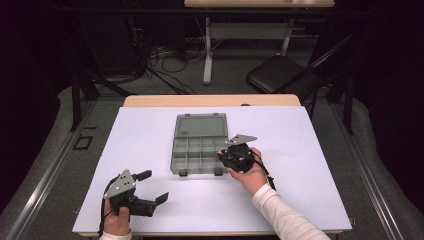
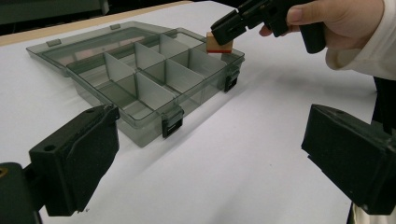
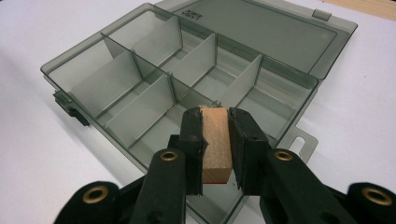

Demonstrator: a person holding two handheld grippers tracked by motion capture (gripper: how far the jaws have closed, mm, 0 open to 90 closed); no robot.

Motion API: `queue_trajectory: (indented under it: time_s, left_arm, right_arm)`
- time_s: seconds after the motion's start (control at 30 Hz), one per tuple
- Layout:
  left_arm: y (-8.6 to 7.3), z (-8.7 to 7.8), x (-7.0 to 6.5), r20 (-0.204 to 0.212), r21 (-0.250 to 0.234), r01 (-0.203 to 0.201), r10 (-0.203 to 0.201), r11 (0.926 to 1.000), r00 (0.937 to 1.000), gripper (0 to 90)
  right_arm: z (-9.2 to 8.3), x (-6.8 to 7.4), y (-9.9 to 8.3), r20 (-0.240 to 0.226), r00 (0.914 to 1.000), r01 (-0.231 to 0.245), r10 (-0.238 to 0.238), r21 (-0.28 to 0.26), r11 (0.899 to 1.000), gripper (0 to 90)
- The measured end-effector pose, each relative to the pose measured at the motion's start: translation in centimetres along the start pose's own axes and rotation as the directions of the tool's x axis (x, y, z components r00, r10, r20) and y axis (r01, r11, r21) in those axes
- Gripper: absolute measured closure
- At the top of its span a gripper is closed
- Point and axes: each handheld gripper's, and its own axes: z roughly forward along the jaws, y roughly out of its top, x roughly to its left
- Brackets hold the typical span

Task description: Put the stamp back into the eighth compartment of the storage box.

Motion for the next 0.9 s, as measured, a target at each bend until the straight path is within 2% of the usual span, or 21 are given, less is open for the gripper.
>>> queue_trajectory:
  time_s: [0.43,0.9]
  left_arm:
    - [0.0,0.1,0.0,0.001,-0.001,0.002,-0.002,1.0000,1.0000,3.7]
    - [0.0,0.0,0.0,-0.004,0.001,0.003,-0.003,1.0000,1.0000,3.7]
  right_arm:
    - [1.1,-0.3,-0.3,0.010,0.9999,0.002,-0.003,0.050,0.999,76.0]
    - [1.9,-0.5,-0.7,0.014,0.9998,0.011,-0.012,0.073,0.997,76.0]
